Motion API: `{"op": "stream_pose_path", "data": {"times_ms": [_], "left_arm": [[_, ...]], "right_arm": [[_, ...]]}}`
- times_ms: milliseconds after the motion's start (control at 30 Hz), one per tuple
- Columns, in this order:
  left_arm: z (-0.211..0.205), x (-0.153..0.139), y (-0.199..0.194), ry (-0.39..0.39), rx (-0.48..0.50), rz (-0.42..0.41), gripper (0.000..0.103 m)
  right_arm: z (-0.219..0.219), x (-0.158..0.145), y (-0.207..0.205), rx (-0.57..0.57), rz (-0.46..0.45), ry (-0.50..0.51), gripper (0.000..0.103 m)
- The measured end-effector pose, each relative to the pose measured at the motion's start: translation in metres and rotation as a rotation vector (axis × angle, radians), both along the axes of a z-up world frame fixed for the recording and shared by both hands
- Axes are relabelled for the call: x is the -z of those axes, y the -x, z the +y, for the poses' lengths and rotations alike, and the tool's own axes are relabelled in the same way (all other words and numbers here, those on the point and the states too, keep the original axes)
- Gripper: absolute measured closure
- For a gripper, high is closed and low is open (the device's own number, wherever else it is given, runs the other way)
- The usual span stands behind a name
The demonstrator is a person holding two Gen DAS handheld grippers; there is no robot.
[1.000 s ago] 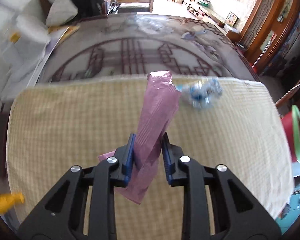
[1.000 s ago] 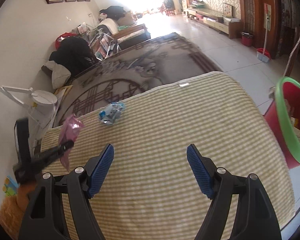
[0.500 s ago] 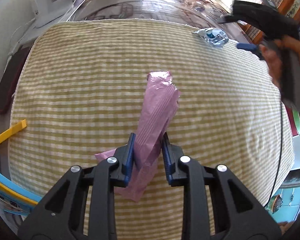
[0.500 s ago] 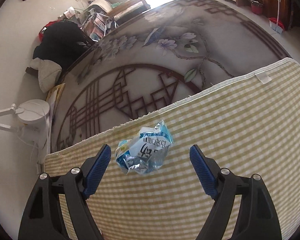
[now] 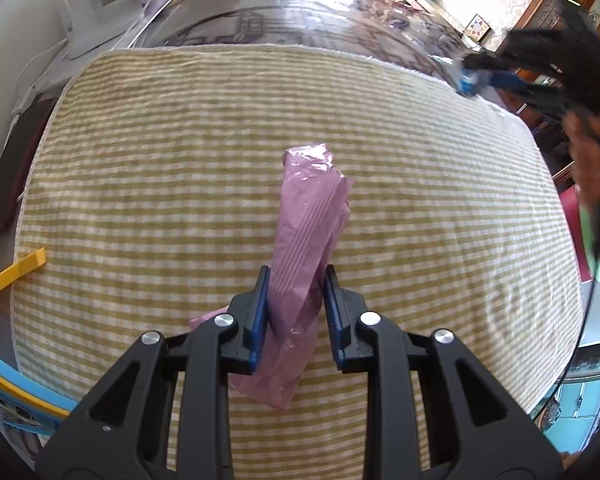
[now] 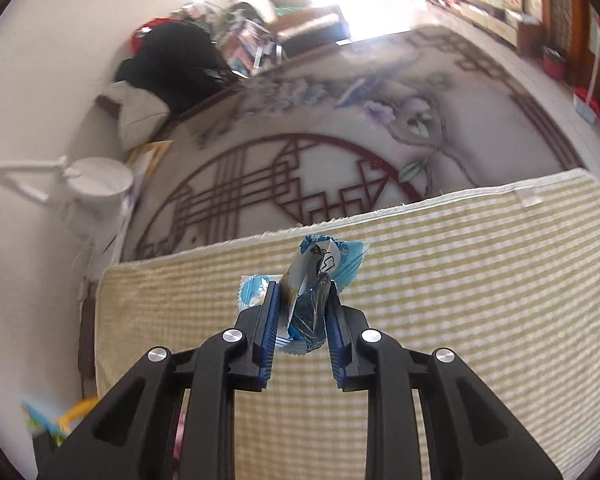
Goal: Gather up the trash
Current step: 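Carry the pink bag with the left tool while the right tool carries the wrapper to the bucket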
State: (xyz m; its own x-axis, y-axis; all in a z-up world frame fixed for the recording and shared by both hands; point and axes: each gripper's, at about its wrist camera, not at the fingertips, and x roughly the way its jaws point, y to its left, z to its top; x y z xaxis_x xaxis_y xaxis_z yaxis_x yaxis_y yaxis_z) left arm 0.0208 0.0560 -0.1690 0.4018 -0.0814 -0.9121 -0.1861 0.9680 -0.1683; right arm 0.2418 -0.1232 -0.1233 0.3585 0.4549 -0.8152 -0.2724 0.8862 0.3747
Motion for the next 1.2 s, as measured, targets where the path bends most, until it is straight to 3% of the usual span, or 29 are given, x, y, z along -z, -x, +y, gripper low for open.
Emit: {"op": "stream_pose_path", "data": {"times_ms": [133,433,900,1200], "left_arm": [[-0.008,-0.01,-0.01,0.009,0.011,-0.029,0.078],[-0.038,-0.054,-0.031,-0.003,0.035,-0.153,0.078],[-0.099,-0.088,-0.026,-0.061,0.064,-0.243,0.078],[-0.174,-0.102,-0.025,-0.07,0.075,-0.27,0.078]], "right_arm": [[-0.019,-0.024,0.044,-0.044,-0.076,-0.011,0.081],[-0.06,-0.05,0.115,0.039,-0.176,0.018,0.079],[-0.116,-0.066,0.15,0.045,-0.269,0.023,0.078],[-0.184,-0.075,0.157,0.038,-0.288,0.013,0.078]]}}
